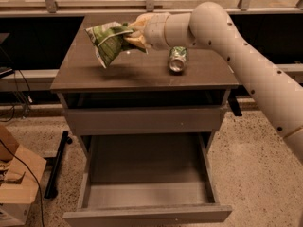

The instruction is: Pick green jalapeno chip bag from middle drawer and place on counter

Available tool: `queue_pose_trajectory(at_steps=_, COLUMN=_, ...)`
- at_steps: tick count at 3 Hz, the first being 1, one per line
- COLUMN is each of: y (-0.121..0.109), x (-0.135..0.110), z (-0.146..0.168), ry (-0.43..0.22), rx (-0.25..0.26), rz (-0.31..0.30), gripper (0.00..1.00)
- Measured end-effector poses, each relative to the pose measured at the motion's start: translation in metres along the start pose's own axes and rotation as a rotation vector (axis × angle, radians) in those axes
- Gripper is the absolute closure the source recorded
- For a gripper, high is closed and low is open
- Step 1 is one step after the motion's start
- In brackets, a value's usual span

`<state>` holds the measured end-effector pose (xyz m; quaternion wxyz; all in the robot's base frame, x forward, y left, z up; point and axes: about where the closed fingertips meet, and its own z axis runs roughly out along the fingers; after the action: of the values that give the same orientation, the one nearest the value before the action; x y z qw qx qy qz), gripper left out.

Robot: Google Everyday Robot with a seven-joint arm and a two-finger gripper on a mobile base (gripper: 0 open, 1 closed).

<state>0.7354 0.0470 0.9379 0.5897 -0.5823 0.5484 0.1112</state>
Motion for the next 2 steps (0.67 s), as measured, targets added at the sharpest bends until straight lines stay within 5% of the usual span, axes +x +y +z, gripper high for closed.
queue_pose_trajectory(at_steps=2, y=-0.0015, x=-0.0071, z=0.0054, ry=-0.011, rx=0.0, rz=-0.005, gripper=0.34)
